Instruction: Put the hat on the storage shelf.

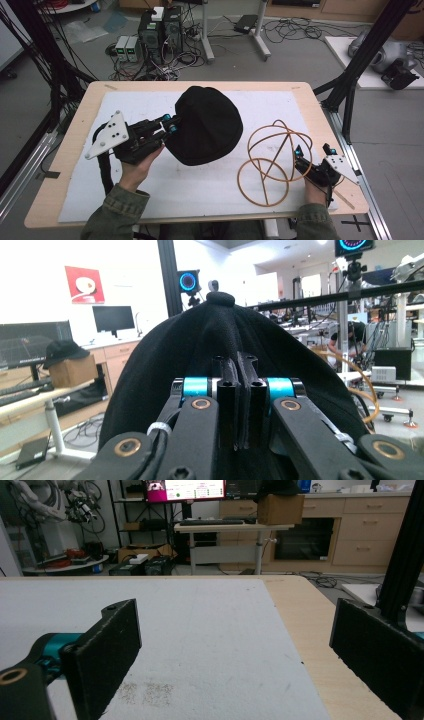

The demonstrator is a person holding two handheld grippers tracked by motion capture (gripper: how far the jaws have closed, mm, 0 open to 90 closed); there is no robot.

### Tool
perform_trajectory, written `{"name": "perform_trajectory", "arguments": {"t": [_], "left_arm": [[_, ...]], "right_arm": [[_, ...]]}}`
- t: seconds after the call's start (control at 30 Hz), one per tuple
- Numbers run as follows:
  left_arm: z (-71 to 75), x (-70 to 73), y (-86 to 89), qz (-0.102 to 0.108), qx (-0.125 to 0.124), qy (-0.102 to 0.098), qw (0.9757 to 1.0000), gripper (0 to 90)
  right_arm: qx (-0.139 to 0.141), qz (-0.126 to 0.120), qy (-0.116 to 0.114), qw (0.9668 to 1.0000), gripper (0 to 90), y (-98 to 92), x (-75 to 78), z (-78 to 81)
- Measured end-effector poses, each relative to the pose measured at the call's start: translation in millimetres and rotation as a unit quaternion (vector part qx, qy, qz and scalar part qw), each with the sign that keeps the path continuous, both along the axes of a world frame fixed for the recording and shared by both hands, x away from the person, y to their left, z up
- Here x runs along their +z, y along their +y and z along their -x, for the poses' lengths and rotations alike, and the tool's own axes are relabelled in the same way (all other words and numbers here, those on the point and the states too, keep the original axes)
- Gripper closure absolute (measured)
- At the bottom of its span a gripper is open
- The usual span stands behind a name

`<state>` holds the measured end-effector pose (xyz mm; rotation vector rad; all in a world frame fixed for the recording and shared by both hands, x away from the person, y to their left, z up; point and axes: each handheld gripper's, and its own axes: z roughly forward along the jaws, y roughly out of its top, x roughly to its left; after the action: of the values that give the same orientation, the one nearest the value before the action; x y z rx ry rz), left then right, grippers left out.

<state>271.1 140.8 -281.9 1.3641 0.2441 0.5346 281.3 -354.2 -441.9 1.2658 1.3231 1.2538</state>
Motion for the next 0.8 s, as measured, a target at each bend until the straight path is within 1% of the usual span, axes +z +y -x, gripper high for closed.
{"name": "perform_trajectory", "arguments": {"t": [0.13,0.37,0.47,0.6,0.67,0.8], "left_arm": [[0.0,5.6,-7.1,0.013,-0.004,-0.009,0.9999,87.8],[-2.7,8.3,-17.0,0.036,-0.014,-0.011,0.9992,87.8],[-3.0,12.2,-20.6,0.049,-0.022,-0.015,0.9984,87.8],[-3.6,17.8,-26.4,0.055,-0.033,-0.022,0.9977,87.7],[-3.9,20.3,-30.2,0.053,-0.038,-0.026,0.9975,87.8],[-5.6,22.3,-40.1,0.057,-0.052,-0.027,0.9966,87.8]], "right_arm": [[0.003,0.001,0.000,1.0000,5.4,0.1,0.0,0.0],[0.003,0.001,0.000,1.0000,5.4,-0.1,-0.1,-0.3],[0.004,0.000,0.000,1.0000,5.4,0.1,0.1,-0.1],[0.005,0.000,-0.001,1.0000,5.4,1.2,0.0,-0.2],[0.006,0.001,0.000,1.0000,5.4,1.5,0.2,0.0],[0.006,0.001,0.000,1.0000,5.4,2.0,0.2,0.2]]}}
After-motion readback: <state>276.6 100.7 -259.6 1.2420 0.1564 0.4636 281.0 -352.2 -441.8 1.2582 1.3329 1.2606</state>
